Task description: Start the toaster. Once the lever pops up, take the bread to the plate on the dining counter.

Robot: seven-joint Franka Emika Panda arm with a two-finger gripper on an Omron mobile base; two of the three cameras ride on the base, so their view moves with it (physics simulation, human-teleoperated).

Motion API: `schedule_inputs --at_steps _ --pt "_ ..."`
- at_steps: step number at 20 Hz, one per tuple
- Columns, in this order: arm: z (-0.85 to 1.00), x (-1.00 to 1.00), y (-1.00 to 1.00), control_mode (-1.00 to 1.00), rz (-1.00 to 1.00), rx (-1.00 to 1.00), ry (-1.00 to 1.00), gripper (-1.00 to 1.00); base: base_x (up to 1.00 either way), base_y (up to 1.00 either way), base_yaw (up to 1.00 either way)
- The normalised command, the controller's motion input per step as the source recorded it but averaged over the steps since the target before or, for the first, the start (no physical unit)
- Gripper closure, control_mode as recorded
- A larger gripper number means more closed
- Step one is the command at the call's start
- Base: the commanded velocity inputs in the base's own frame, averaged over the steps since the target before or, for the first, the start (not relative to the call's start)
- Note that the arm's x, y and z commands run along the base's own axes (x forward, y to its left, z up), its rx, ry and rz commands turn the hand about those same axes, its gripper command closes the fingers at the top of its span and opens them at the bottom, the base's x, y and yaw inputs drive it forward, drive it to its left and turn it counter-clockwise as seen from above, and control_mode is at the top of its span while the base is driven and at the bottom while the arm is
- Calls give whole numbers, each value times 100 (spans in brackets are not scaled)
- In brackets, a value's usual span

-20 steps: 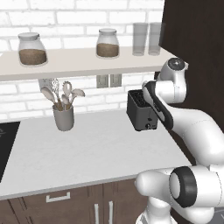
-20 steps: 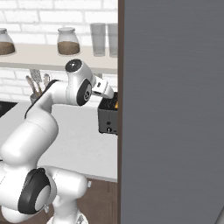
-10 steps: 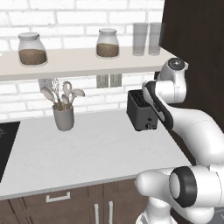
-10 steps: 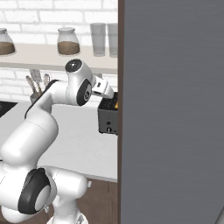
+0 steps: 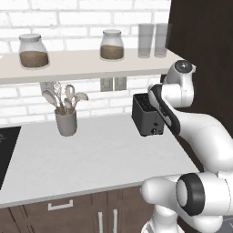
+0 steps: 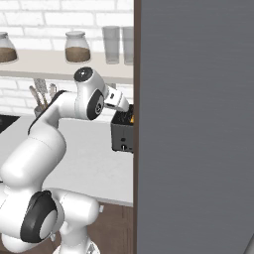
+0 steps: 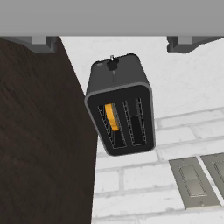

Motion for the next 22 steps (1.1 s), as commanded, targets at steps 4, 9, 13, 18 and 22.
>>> schedule_inputs --at_steps 4,9,13,18,22 --pt "0 0 0 -100 0 0 0 -100 0 0 0" --pt "0 0 0 -100 0 0 0 -100 0 0 0" --pt "0 0 0 -100 0 0 0 -100 0 0 0" --pt "0 0 0 -100 0 0 0 -100 0 0 0" --pt "0 0 0 -100 0 0 0 -100 0 0 0"
